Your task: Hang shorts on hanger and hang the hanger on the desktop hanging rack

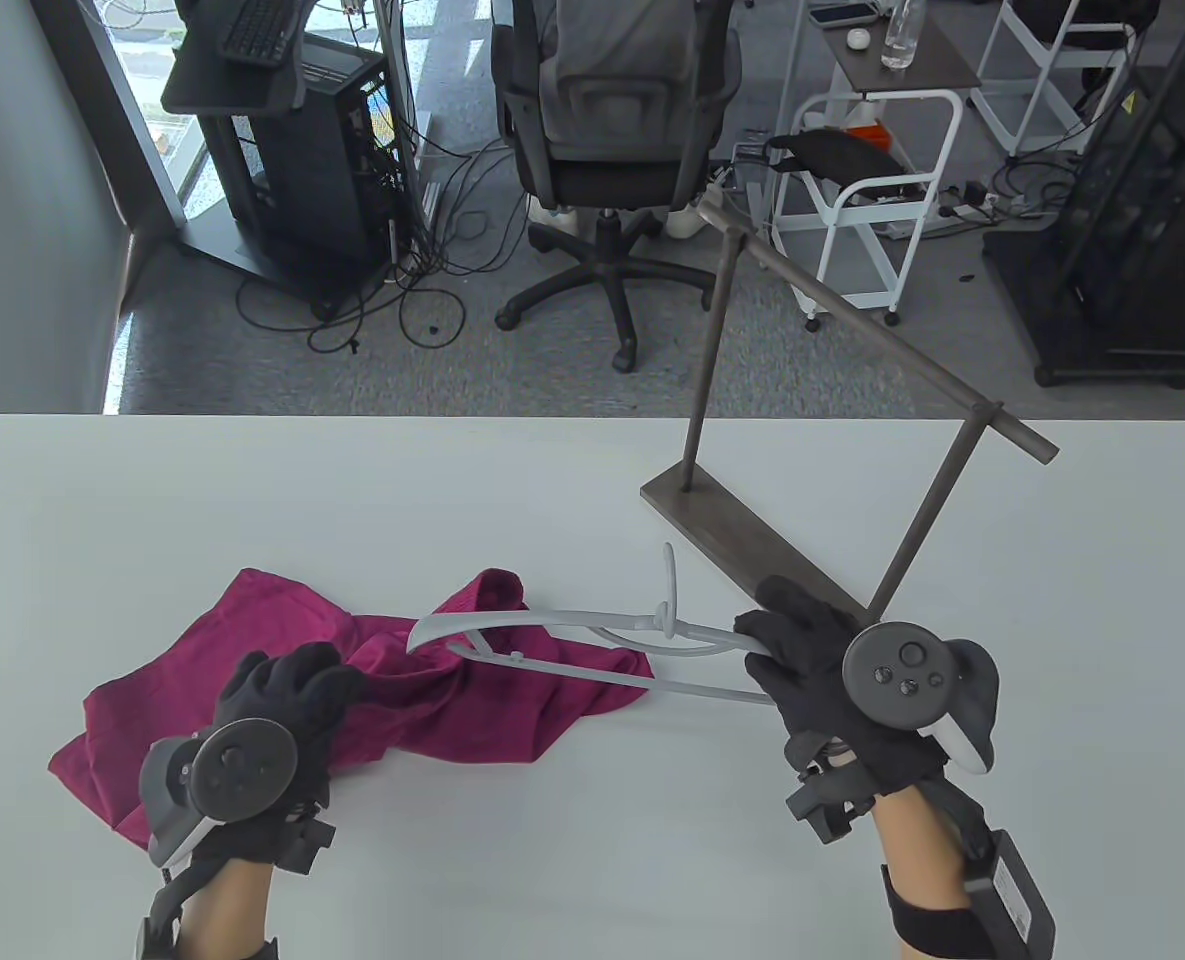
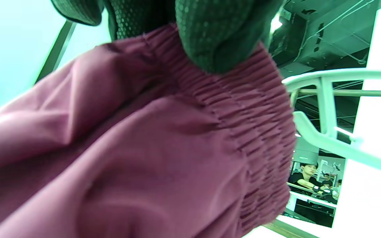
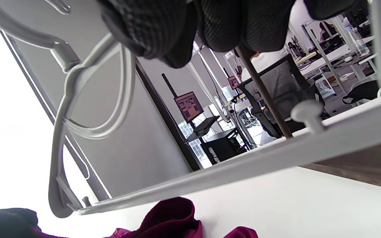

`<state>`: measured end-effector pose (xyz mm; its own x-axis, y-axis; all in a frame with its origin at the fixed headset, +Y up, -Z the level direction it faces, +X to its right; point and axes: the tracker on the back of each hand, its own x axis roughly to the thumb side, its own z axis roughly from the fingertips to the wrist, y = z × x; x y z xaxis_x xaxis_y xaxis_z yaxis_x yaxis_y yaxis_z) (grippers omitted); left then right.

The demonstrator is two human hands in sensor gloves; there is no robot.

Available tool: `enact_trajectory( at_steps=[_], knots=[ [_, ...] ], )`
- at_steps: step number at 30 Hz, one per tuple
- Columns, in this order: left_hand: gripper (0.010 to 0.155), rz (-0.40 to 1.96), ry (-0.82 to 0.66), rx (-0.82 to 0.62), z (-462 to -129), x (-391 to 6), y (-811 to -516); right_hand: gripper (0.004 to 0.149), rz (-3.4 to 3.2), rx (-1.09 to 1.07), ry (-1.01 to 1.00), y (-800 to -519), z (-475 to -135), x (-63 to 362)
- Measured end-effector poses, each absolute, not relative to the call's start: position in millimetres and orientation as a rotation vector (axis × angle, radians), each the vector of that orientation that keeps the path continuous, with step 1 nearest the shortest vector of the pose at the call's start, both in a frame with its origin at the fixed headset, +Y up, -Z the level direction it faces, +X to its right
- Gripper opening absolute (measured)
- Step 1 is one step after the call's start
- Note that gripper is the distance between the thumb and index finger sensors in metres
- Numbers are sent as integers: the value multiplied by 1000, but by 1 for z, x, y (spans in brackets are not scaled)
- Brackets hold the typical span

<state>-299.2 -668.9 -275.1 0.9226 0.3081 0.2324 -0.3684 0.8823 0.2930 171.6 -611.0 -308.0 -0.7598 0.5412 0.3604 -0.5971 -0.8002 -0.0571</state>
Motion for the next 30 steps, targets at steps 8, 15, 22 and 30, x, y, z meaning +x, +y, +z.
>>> enact_trajectory(
  at_steps=[8,15,22,30],
  knots=[
    [43,397,-163,309,-282,-305,-683,47,2505,575,-195,-593,-317,150],
    [43,422,-201,337,-280,-301,-680,47,2545,637,-184,-595,-326,116],
    [44,474,-229,347,-280,-299,-679,47,2554,660,-116,-617,-338,70],
    [53,503,-252,354,-282,-297,-680,47,2474,624,-24,-656,-348,30]
  ],
)
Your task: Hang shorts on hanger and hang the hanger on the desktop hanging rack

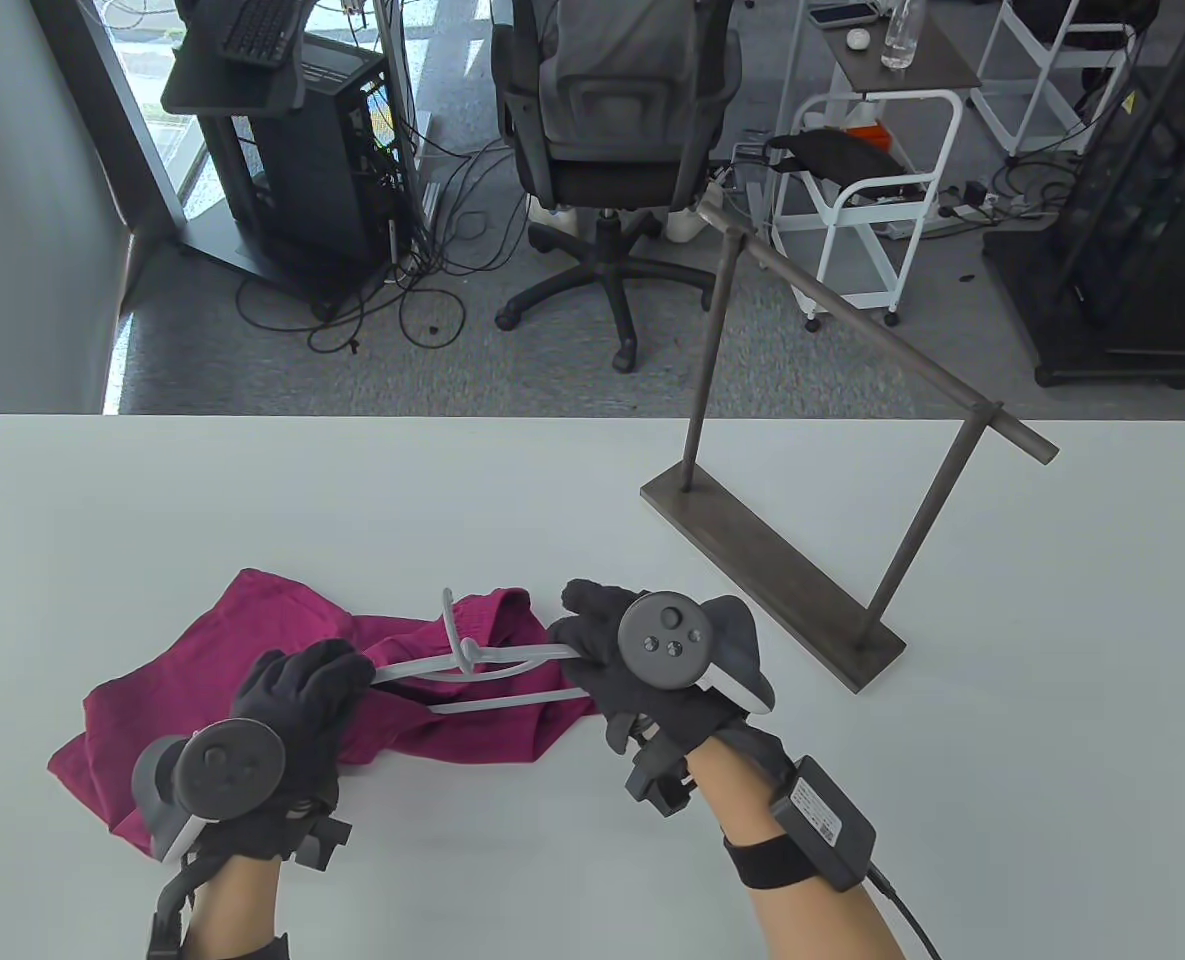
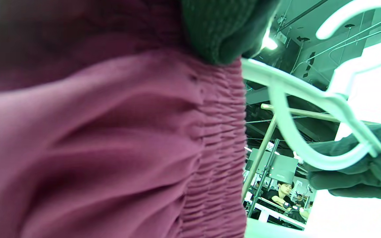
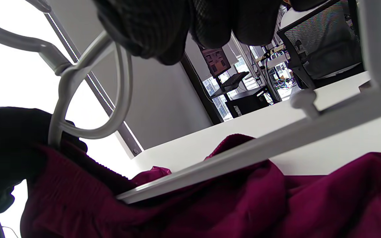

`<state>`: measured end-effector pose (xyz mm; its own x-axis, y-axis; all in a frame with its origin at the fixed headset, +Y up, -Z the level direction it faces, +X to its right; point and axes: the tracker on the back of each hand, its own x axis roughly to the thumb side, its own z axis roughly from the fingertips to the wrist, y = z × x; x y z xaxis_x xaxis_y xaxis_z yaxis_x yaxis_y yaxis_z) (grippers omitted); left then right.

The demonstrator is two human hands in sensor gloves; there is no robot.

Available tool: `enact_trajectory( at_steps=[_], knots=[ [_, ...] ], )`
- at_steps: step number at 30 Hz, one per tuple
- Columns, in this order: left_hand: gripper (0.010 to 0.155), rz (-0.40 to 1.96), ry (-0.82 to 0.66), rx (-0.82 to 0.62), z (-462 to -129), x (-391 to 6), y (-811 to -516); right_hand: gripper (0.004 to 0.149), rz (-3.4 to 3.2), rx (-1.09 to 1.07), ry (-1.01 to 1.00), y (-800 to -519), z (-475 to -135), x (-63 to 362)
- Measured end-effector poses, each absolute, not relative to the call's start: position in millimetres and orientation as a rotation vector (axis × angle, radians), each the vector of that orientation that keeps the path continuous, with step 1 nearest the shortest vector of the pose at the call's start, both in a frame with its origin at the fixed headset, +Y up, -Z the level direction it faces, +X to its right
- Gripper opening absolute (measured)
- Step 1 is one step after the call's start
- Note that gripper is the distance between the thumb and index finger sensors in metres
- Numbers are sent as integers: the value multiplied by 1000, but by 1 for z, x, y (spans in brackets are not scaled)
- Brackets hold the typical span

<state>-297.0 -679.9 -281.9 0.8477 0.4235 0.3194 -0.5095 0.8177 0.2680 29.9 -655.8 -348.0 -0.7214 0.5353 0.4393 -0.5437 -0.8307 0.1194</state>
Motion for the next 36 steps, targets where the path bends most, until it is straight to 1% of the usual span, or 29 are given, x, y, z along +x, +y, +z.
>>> enact_trajectory(
  at_steps=[3,7,11,12,15,21,23,24,26,27,28,31,34,36],
  knots=[
    [66,482,-234,342,-284,-299,-683,46,2413,603,14,-665,-350,22],
    [75,514,-169,340,-289,-309,-690,46,2387,580,39,-674,-350,21],
    [60,488,-148,293,-293,-311,-697,46,2420,577,18,-677,-347,18],
    [54,494,-143,309,-293,-311,-698,46,2424,576,13,-677,-347,18],
    [52,544,-146,323,-292,-312,-698,46,2409,568,22,-678,-347,19],
    [51,514,-170,318,-292,-305,-698,46,2433,587,23,-677,-348,12],
    [50,512,-171,340,-292,-306,-698,49,2451,596,10,-673,-347,12],
    [51,520,-175,333,-292,-305,-698,54,2474,598,9,-669,-345,13],
    [50,506,-171,362,-290,-305,-696,65,2516,621,-15,-656,-341,16],
    [51,494,-168,373,-289,-304,-695,67,2534,625,-38,-651,-340,18],
    [51,481,-157,390,-288,-304,-694,67,2577,624,-111,-637,-335,24],
    [51,486,-121,444,-285,-306,-691,65,2612,627,-234,-614,-325,34],
    [52,507,-60,505,-282,-310,-688,59,2642,642,-300,-596,-317,39],
    [53,525,-26,528,-281,-313,-686,55,2666,667,-281,-591,-315,37]
  ],
)
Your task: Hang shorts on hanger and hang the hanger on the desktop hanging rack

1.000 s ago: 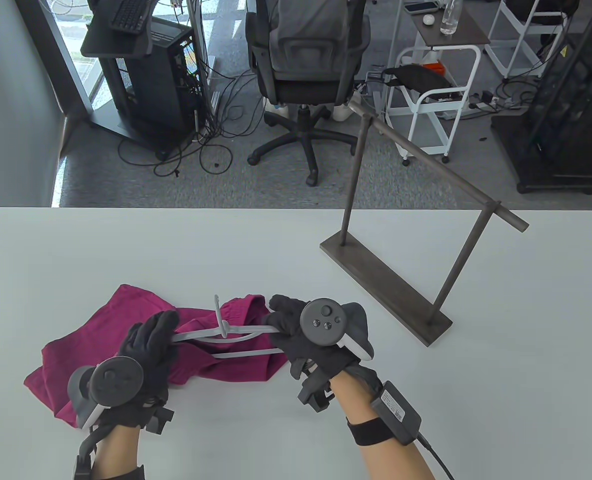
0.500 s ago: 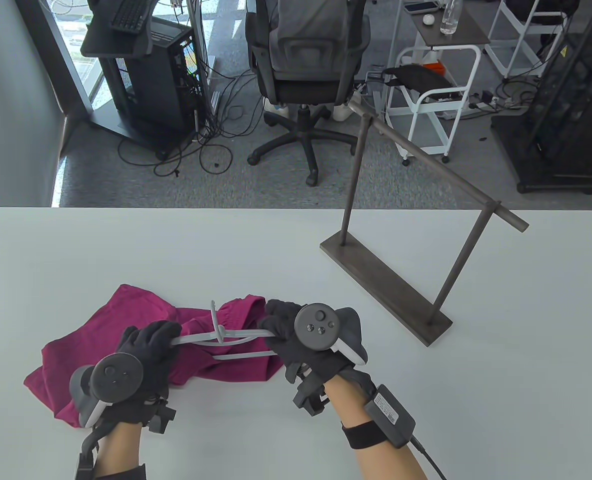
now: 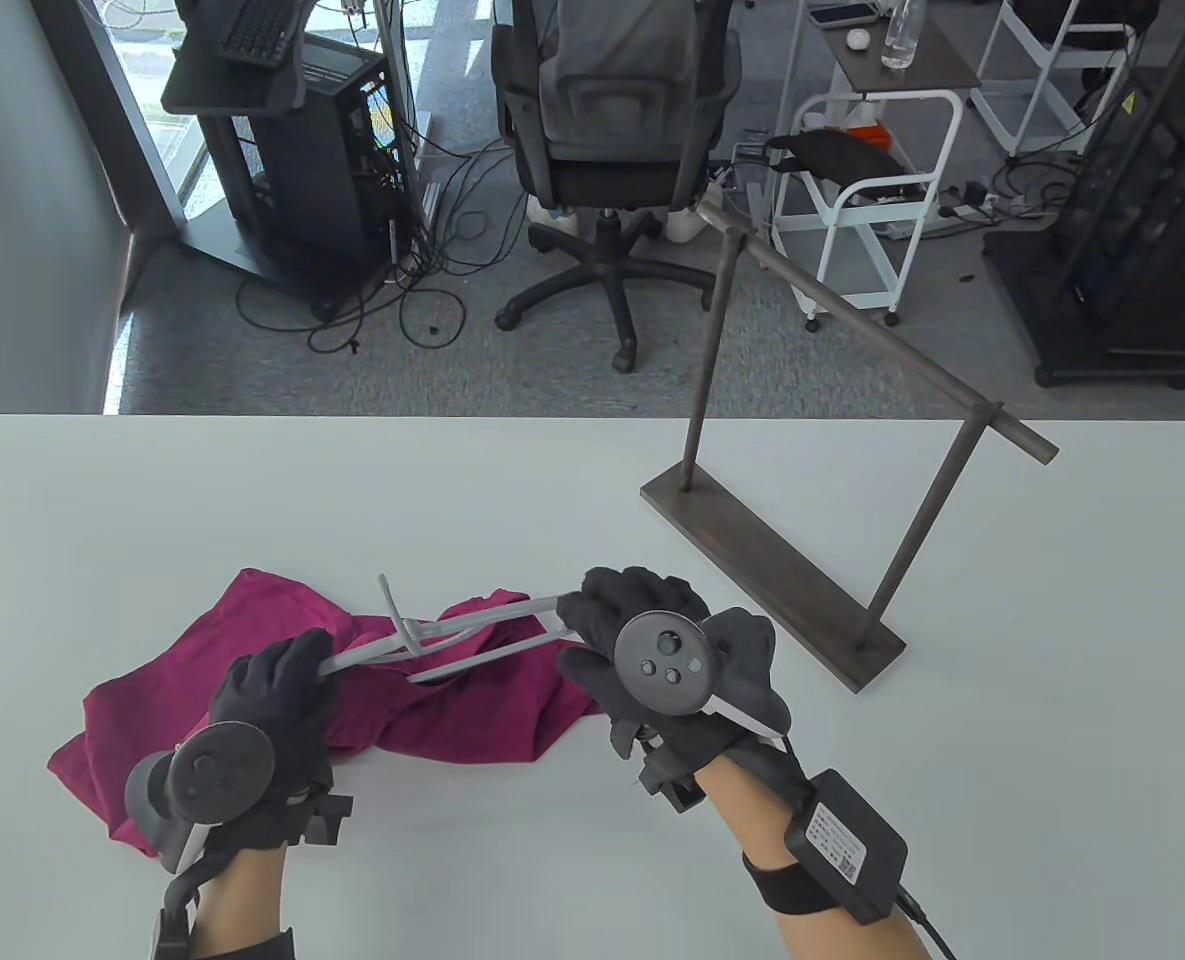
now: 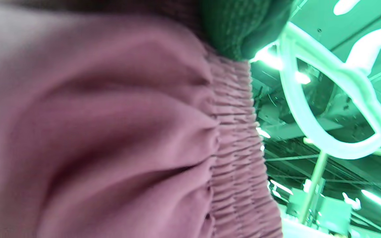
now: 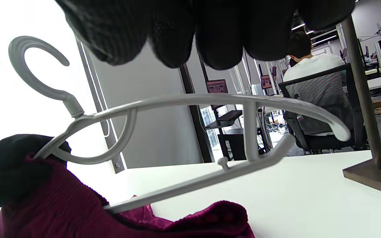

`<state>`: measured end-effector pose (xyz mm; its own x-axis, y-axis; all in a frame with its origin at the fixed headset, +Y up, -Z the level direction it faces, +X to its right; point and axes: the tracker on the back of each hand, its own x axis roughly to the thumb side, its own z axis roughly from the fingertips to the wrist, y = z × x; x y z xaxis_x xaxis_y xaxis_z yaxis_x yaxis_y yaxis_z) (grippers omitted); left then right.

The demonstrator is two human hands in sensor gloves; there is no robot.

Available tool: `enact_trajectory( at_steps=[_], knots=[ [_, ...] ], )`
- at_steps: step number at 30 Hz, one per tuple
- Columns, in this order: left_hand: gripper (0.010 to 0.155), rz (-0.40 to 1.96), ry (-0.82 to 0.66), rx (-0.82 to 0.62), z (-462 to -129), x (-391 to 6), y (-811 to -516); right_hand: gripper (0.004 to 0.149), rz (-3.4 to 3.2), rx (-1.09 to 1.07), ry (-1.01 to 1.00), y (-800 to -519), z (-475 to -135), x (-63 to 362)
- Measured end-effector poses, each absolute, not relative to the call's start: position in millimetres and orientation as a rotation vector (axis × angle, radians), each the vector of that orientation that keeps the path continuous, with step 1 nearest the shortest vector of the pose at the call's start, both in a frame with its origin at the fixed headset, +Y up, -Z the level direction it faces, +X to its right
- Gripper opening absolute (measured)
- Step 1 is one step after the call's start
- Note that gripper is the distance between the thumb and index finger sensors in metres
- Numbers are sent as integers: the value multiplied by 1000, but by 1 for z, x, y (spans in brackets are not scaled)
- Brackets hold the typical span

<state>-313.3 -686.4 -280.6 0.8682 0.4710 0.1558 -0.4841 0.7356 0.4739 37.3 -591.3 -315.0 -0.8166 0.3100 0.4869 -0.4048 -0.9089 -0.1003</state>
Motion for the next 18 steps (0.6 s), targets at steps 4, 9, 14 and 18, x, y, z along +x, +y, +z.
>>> enact_trajectory(
  at_steps=[4,9,14,18],
  knots=[
    [53,552,33,562,-279,-320,-684,53,2786,702,-116,-602,-323,17],
    [53,544,81,587,-275,-323,-684,55,2902,692,47,-640,-355,-11],
    [53,568,114,584,-276,-326,-686,55,2999,642,187,-684,-391,-37],
    [54,582,136,595,-275,-330,-685,58,3046,613,286,-712,-415,-54]
  ],
)
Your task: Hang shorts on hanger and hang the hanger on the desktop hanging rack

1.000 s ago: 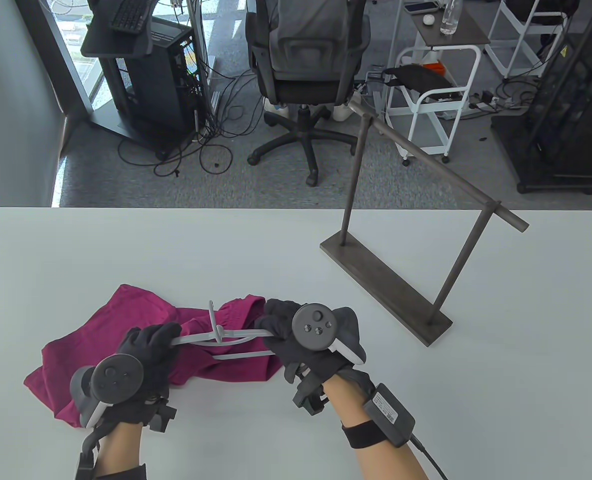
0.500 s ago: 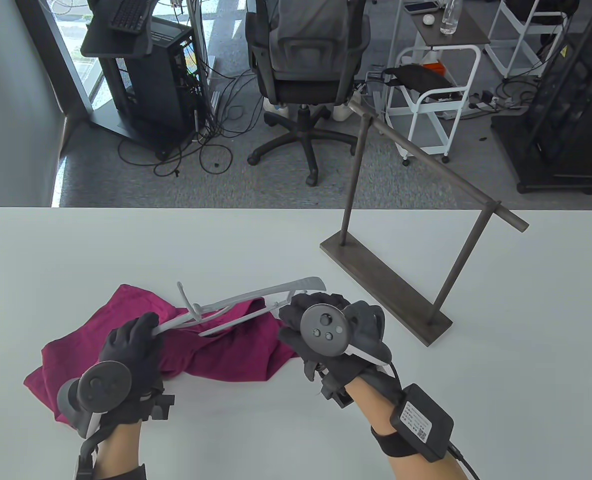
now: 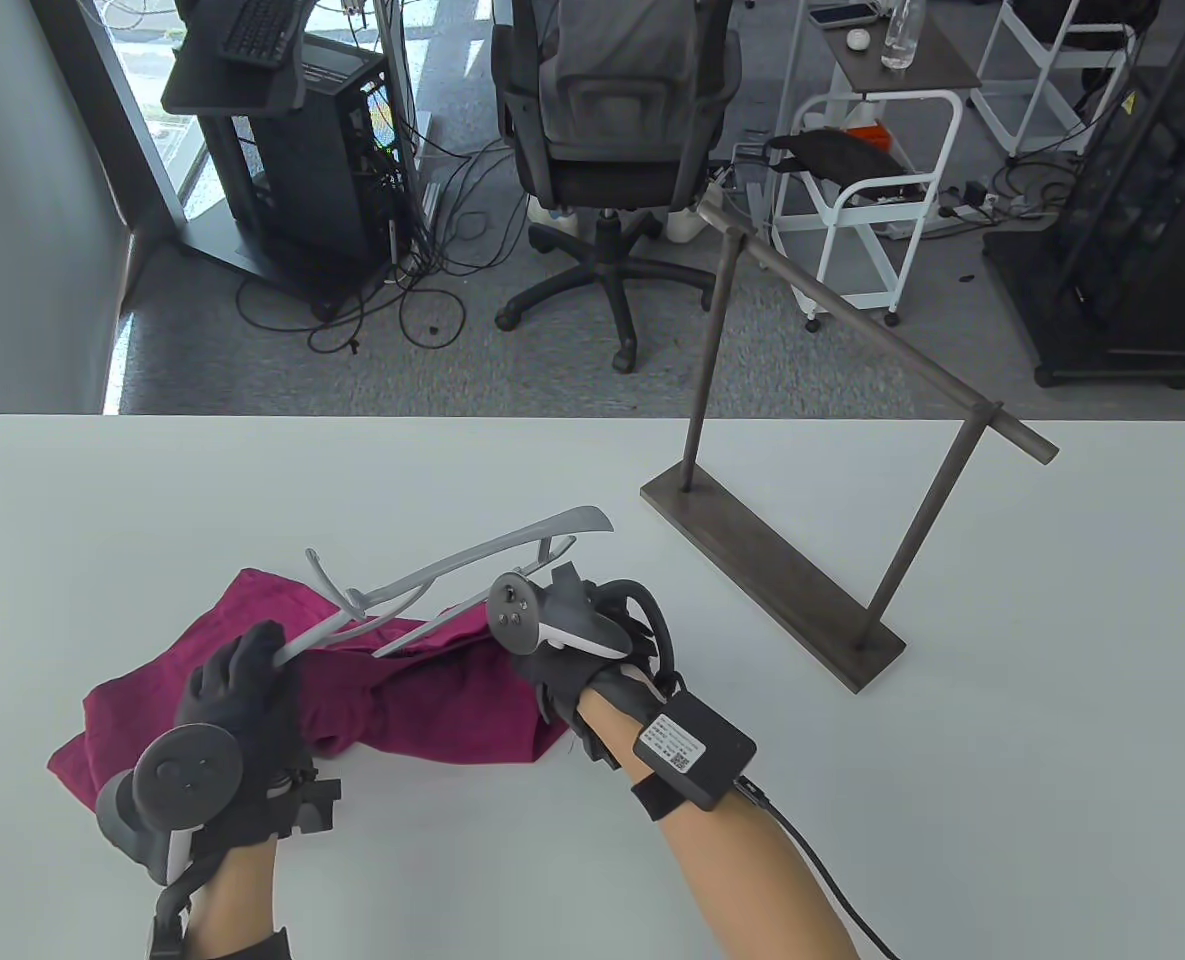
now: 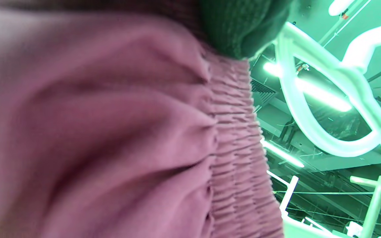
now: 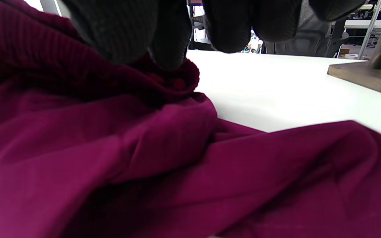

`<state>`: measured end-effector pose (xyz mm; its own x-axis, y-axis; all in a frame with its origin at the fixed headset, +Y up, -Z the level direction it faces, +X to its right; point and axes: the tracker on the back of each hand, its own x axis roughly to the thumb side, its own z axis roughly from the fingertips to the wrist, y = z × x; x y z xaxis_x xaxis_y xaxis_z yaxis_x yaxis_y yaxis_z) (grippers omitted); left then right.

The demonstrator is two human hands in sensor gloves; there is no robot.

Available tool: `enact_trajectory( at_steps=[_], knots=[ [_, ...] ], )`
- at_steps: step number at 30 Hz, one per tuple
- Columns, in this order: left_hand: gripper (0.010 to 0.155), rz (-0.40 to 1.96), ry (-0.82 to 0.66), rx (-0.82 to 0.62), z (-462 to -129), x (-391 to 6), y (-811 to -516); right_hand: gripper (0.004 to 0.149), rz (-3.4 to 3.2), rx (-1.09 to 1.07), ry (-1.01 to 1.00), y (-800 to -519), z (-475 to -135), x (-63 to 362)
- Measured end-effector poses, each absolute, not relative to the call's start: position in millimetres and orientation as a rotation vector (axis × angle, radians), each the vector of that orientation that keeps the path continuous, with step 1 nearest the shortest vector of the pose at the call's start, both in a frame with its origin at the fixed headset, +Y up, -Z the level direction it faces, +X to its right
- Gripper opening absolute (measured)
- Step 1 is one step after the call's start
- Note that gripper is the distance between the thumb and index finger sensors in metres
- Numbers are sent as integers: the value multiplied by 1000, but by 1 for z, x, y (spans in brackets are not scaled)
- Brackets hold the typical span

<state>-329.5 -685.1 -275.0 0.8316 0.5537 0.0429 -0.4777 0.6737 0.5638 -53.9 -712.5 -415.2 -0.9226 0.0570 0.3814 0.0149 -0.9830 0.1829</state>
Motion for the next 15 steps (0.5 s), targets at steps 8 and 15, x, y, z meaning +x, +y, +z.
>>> enact_trajectory(
  at_steps=[8,15],
  knots=[
    [54,618,175,583,-276,-339,-690,64,3001,518,358,-742,-450,-72],
    [54,661,199,560,-279,-339,-693,57,2958,442,262,-758,-461,-68]
  ],
)
